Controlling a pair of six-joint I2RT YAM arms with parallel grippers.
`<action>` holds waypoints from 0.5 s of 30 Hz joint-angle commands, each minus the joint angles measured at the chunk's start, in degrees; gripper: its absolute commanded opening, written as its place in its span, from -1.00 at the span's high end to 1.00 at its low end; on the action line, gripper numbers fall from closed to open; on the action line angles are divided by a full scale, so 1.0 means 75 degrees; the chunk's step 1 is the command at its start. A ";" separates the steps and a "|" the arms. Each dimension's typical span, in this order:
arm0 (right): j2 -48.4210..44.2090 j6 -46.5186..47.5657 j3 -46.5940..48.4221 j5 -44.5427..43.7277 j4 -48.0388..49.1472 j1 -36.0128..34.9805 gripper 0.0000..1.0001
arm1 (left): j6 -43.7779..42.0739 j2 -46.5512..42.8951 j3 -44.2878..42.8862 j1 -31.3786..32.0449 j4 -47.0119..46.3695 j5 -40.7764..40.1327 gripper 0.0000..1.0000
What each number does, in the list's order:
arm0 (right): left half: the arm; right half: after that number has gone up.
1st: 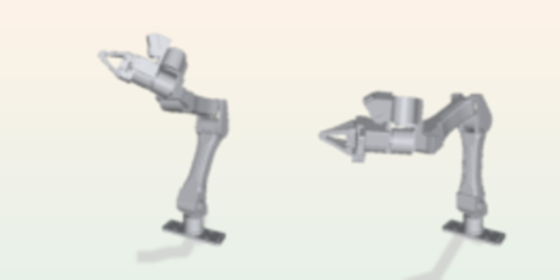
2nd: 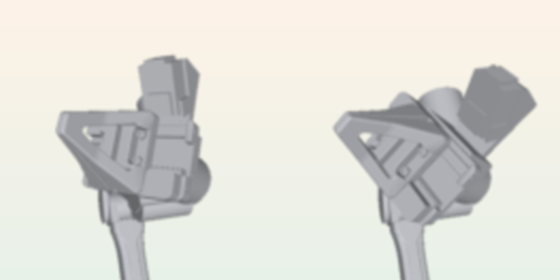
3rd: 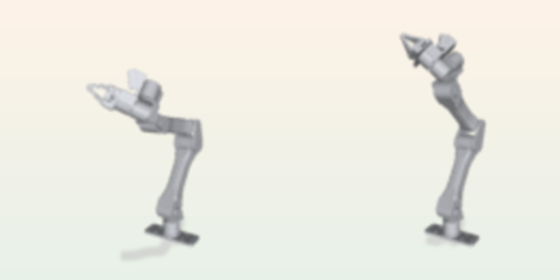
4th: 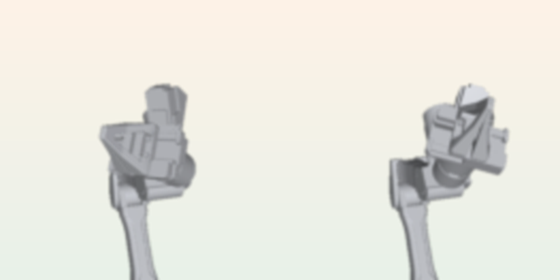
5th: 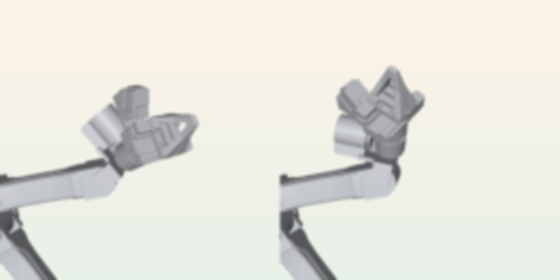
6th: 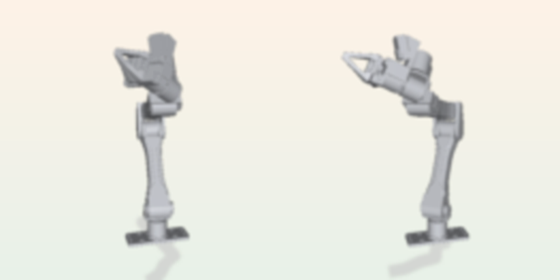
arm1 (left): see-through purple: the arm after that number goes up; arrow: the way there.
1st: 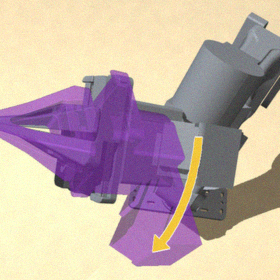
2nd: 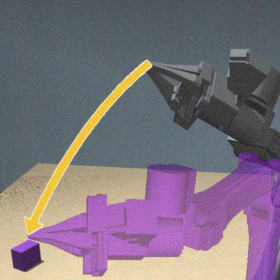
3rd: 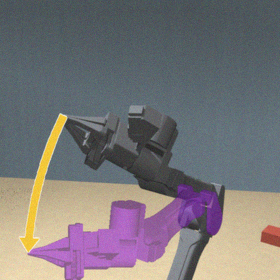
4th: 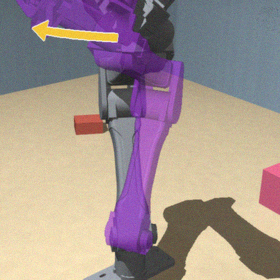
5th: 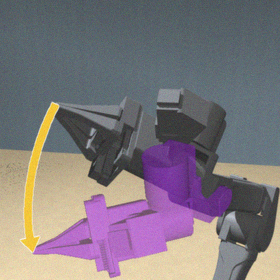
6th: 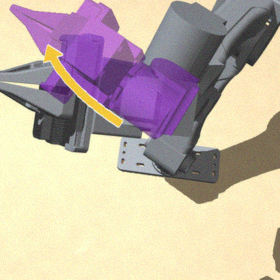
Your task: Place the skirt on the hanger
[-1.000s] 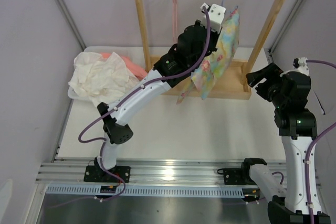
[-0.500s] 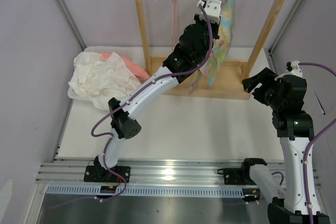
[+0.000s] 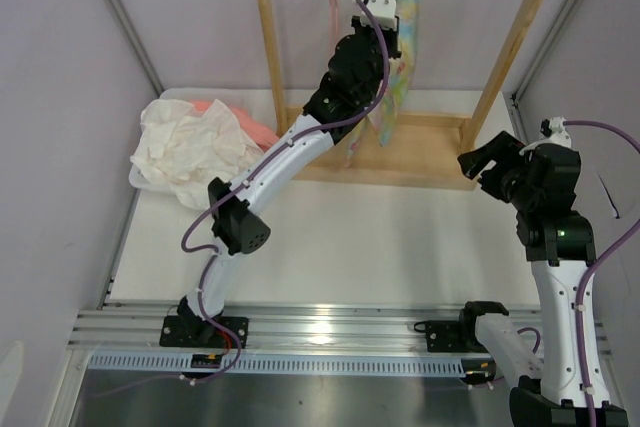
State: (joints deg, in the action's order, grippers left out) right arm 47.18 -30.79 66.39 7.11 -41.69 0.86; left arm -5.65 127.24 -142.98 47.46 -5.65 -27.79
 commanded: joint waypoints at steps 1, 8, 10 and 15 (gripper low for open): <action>-0.0056 0.0167 -0.0039 0.0165 0.0262 0.0026 -0.45 | 0.0366 0.0026 -0.0472 -0.0117 -0.0595 0.0400 1.00; -0.0103 0.0144 -0.0145 0.0212 0.0309 0.0026 -0.45 | 0.0589 0.0191 -0.0390 -0.0141 -0.0208 0.0436 1.00; -0.0103 0.0132 -0.0204 0.0211 0.0321 0.0026 -0.45 | 0.0683 0.0191 -0.0331 -0.0141 -0.0138 0.0529 1.00; -0.0080 0.0132 -0.0250 0.0200 0.0344 0.0026 -0.45 | 0.0695 -0.0125 0.0078 -0.0059 -0.0149 0.0857 1.00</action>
State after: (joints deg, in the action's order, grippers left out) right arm 47.18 -30.79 64.51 8.01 -41.30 0.86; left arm -1.89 129.49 -142.80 46.37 -4.67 -24.45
